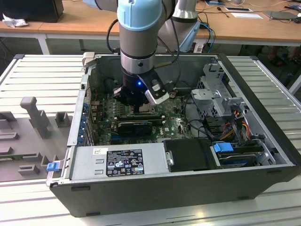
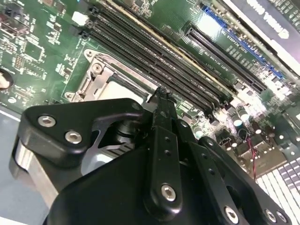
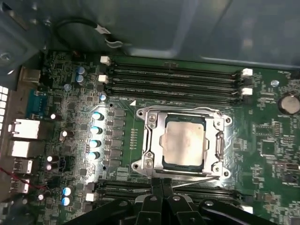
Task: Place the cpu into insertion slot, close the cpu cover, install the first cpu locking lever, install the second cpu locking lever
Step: 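Install the second cpu locking lever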
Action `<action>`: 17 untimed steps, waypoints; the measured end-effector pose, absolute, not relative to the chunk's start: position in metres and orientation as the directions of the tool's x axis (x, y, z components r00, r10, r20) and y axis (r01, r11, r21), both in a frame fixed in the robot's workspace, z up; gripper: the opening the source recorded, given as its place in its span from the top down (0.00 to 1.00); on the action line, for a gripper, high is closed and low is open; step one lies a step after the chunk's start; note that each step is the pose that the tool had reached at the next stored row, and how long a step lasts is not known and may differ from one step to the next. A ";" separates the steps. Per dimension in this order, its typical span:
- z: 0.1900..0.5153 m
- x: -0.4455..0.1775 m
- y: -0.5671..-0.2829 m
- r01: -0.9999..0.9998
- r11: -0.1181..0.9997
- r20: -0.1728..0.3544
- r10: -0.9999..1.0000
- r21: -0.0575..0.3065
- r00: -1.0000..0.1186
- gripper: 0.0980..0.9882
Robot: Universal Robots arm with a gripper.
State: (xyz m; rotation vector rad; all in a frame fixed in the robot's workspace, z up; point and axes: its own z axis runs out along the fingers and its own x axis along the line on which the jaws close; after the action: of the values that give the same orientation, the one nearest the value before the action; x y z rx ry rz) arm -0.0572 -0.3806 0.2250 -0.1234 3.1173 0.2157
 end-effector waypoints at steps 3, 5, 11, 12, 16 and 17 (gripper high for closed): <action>0.215 -0.059 -0.381 -0.084 0.987 -0.020 -0.082 0.139 -0.996 0.99; 0.212 -0.059 -0.381 -0.085 0.986 -0.020 -0.083 0.141 -0.996 0.99; 0.211 -0.066 -0.393 -0.086 0.966 -0.029 -0.081 0.243 -0.996 0.99; 0.210 -0.068 -0.397 -0.086 0.963 -0.030 -0.081 0.256 -0.996 0.99; 0.210 -0.074 -0.406 -0.086 0.957 -0.032 -0.080 0.276 -0.996 0.99; 0.210 -0.075 -0.406 -0.086 0.956 -0.032 -0.080 0.280 -0.996 0.99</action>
State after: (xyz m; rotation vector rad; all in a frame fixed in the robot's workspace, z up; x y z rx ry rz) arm -0.0748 -0.4063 0.2101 -0.1307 3.0870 0.4430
